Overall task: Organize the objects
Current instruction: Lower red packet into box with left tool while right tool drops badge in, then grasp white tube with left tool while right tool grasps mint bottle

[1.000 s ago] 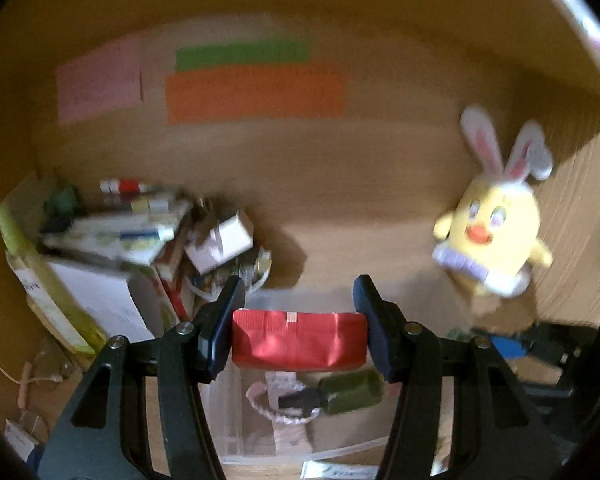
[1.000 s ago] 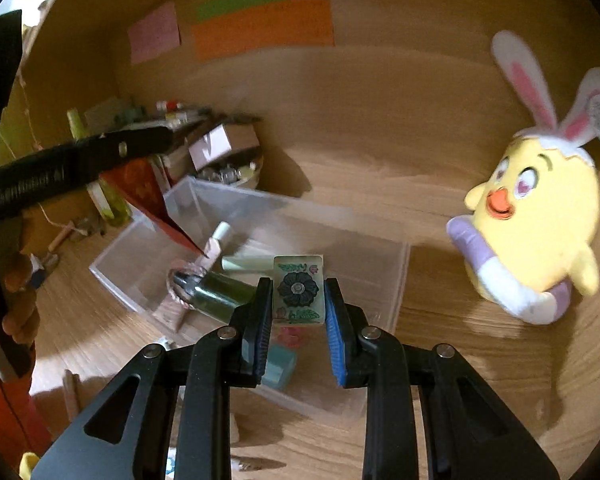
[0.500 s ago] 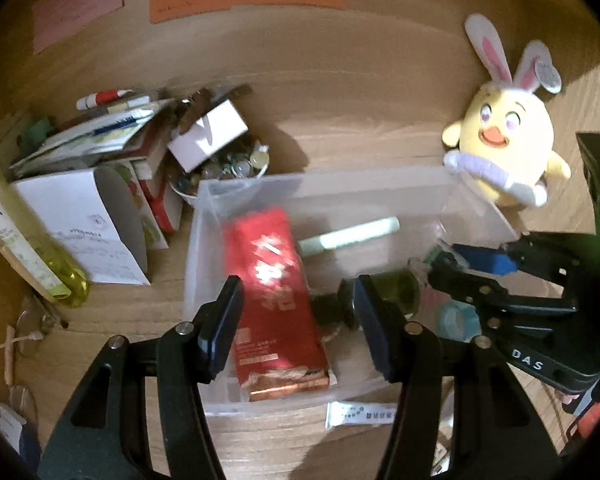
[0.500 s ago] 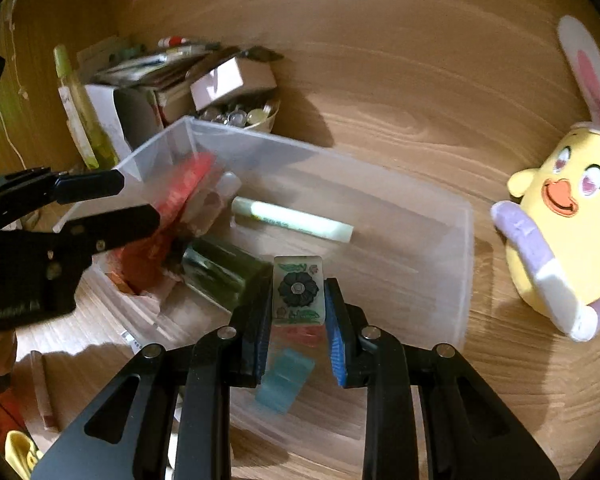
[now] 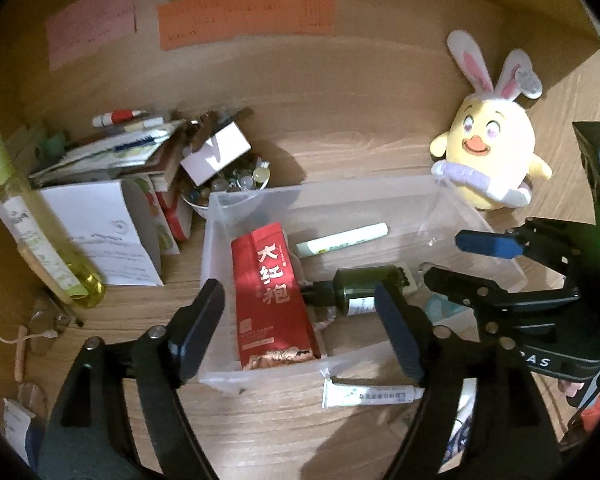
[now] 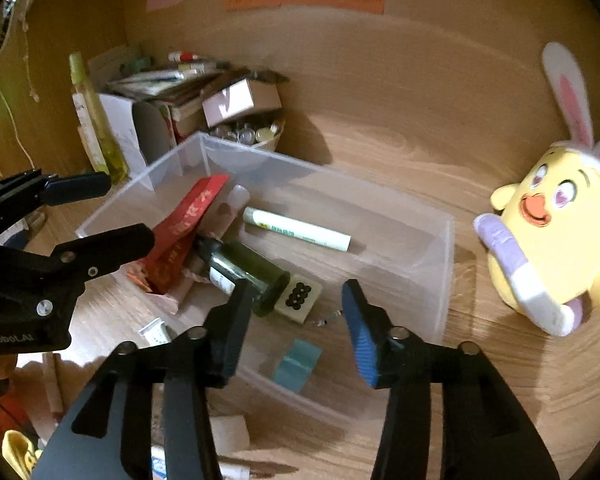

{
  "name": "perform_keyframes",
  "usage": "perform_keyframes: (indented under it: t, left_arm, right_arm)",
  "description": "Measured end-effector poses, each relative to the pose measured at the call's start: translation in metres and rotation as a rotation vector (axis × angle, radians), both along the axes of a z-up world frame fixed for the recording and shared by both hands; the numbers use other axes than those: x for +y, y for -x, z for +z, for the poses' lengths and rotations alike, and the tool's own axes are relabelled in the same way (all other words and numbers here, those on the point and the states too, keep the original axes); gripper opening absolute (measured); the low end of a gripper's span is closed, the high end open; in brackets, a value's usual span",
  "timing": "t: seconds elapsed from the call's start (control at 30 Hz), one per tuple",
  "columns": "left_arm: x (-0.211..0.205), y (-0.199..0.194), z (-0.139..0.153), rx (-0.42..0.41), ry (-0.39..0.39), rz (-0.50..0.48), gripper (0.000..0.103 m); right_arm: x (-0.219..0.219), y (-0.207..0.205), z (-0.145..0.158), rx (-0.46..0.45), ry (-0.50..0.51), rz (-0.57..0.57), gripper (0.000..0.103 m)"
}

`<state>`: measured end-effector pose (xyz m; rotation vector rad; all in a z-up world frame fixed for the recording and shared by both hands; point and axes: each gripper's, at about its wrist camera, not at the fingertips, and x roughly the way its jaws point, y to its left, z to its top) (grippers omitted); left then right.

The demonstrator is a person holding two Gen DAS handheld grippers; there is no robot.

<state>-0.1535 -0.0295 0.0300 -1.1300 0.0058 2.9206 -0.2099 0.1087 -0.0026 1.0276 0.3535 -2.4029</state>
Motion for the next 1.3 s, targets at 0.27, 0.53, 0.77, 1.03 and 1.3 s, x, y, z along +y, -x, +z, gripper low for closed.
perform_keyframes:
  t: [0.27,0.53,0.77,1.03,1.3]
  left_arm:
    - [0.004,-0.036,0.013,0.049,0.025,0.011,0.098]
    - [0.006,-0.070,-0.002,0.012,0.014,0.014,0.099]
    - [0.000,-0.098,-0.026,-0.037,0.000,0.053,0.099]
    - [-0.015,-0.125,-0.064,-0.125,-0.013,0.121,0.099]
    - [-0.016,-0.142,-0.083,-0.175,-0.032,0.173,0.099]
  right_arm:
    - [0.019,-0.040,0.025,0.093,0.036,-0.038,0.079]
    - [0.032,-0.085,0.022,0.145,0.029,-0.070,0.087]
    - [0.047,-0.115,-0.005,0.088,0.060,-0.099,0.088]
    - [0.069,-0.132,-0.039,-0.011,0.083,-0.166,0.088]
    - [0.075,-0.155,-0.054,-0.017,0.043,-0.168,0.088]
